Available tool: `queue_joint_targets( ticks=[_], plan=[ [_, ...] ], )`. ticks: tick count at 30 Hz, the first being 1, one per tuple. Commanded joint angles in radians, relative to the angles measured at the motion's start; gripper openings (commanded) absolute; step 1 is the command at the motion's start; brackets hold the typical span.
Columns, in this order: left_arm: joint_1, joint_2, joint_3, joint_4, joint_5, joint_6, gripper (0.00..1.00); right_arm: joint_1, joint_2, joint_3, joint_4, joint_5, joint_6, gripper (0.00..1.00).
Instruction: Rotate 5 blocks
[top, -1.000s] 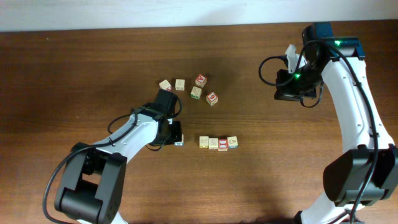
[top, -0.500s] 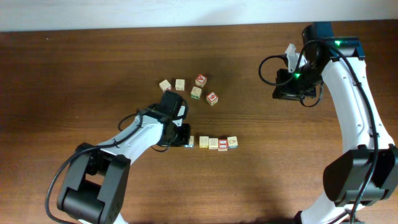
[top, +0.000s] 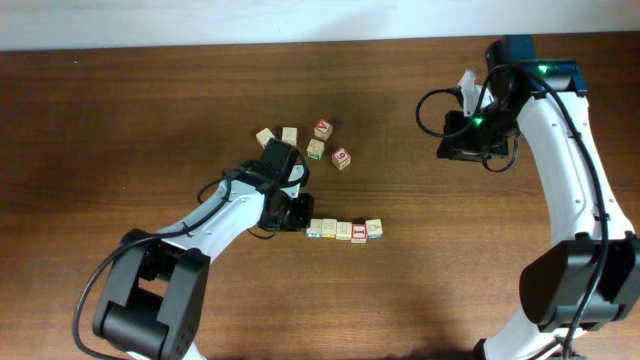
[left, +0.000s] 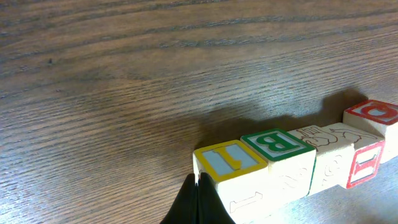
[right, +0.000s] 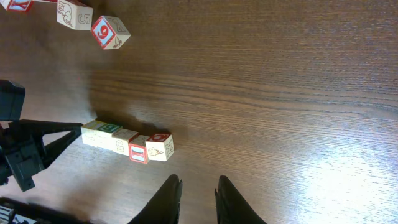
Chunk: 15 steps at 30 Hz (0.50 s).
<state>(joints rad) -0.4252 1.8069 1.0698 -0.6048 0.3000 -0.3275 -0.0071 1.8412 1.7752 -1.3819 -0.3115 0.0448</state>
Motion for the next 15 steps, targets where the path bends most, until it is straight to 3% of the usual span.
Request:
queue_joint_targets(
  ticks=[1,5,6,9,12,15],
  plan=[
    [-0.006,0.007,0.015,-0.002,0.014,0.014,0.00,0.000,-0.003,-0.003,0.002,0.008,-0.003,0.20],
    [0.053,0.006,0.110,-0.102,-0.088,0.000,0.00,0.000,-0.024,-0.003,0.001,-0.058,-0.003,0.15],
    [0.078,0.005,0.161,-0.156,-0.122,0.000,0.00,0.000,-0.038,-0.003,0.001,-0.058,0.023,0.04],
    [0.139,0.005,0.311,-0.285,-0.218,0.035,0.00,0.000,-0.101,-0.006,-0.033,-0.049,0.069,0.04],
    [0.166,0.005,0.373,-0.306,-0.245,0.035,0.00,0.000,-0.197,-0.054,-0.030,-0.043,0.068,0.04],
    [0.196,0.005,0.389,-0.294,-0.245,0.034,0.00,0.002,-0.328,-0.249,0.061,-0.044,0.089,0.08]
  ],
)
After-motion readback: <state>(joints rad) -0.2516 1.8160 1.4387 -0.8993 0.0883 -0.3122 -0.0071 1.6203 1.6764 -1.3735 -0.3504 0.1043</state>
